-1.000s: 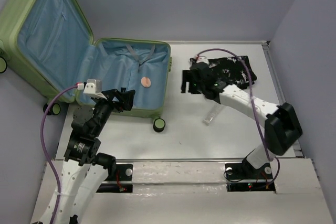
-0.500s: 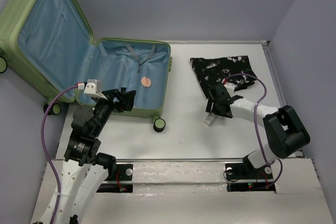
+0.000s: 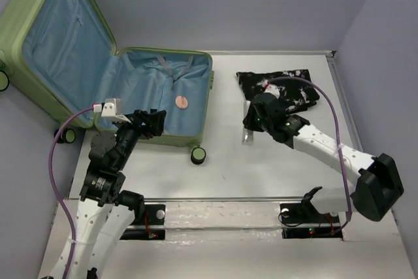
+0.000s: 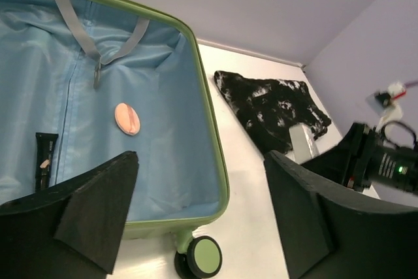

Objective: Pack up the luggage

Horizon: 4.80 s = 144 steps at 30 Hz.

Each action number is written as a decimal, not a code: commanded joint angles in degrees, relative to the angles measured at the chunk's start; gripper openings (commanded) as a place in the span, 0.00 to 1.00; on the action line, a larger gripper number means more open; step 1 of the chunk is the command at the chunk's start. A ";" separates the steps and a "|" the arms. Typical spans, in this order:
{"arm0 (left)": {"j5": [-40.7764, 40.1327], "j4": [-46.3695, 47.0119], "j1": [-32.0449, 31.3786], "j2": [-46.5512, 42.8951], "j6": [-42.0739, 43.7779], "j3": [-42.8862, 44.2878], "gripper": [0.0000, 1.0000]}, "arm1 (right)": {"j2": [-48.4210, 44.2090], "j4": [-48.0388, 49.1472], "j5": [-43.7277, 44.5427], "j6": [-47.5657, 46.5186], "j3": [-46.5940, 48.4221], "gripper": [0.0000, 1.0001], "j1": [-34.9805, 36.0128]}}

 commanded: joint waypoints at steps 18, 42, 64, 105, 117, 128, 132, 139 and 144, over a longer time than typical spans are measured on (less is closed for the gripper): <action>2.80 1.99 0.63 2.50 1.35 2.47 0.39 | 25.92 -2.23 -0.34 -14.54 34.95 0.51 2.88; 4.57 6.90 -16.92 24.00 -7.07 10.90 0.71 | 32.78 -6.22 -3.03 -19.06 16.09 0.18 -12.26; -22.33 12.27 -36.20 72.71 -19.21 31.02 0.92 | -22.87 -1.88 -0.77 -0.31 -15.88 0.84 -11.20; -21.37 20.35 -32.95 95.84 -19.83 42.46 0.07 | 20.81 31.95 -33.63 7.59 -12.45 0.27 -43.81; -18.90 20.90 -32.95 78.55 -14.03 44.82 0.06 | -0.51 38.83 -44.89 7.87 -10.97 0.07 -41.10; -14.69 7.80 -17.59 58.94 -9.81 48.88 0.06 | 2.94 30.20 -35.40 7.07 14.15 0.07 -16.52; -12.58 5.51 -0.75 51.47 -9.37 42.74 0.05 | 19.51 29.94 -33.29 7.77 28.91 0.07 -8.42; -15.65 1.21 17.92 49.50 -5.33 35.34 0.77 | 48.19 19.95 -35.74 7.35 60.71 0.45 1.09; -12.76 -6.80 22.69 46.20 -1.64 36.67 0.96 | 62.82 -0.03 -32.07 -0.66 78.60 0.86 2.86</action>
